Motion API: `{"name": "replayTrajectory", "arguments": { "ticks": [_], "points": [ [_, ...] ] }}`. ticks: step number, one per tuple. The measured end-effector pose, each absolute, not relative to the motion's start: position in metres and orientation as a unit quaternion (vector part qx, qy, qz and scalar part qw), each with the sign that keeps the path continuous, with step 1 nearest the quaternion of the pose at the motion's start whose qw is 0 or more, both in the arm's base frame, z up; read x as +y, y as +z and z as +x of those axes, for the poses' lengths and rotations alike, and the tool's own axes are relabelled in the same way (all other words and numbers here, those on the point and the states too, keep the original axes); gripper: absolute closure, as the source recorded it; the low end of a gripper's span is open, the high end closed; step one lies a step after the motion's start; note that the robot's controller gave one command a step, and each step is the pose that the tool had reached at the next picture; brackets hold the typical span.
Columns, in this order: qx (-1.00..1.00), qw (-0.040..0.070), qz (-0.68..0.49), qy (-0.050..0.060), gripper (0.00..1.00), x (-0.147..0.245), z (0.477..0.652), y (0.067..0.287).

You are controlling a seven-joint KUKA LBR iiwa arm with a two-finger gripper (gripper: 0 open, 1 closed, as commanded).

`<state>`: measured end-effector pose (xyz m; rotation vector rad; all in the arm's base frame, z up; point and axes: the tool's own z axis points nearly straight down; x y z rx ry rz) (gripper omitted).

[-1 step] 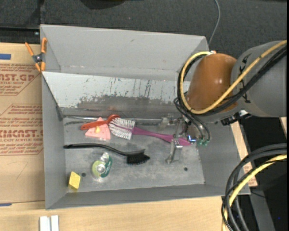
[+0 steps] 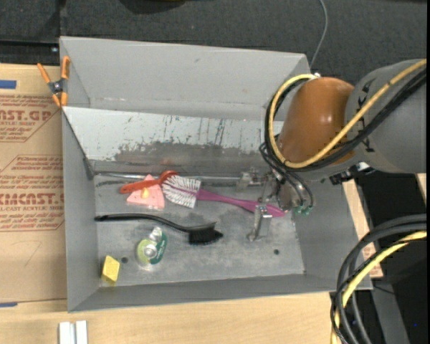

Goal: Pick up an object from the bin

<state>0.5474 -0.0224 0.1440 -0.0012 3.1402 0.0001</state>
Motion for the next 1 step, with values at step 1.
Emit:
{"name": "replayTrajectory", "arguments": {
  "ticks": [1],
  "points": [
    [0.997,-0.001,0.08,0.001,0.0,-0.0089,0.5828,0.0687]
  ]
}}
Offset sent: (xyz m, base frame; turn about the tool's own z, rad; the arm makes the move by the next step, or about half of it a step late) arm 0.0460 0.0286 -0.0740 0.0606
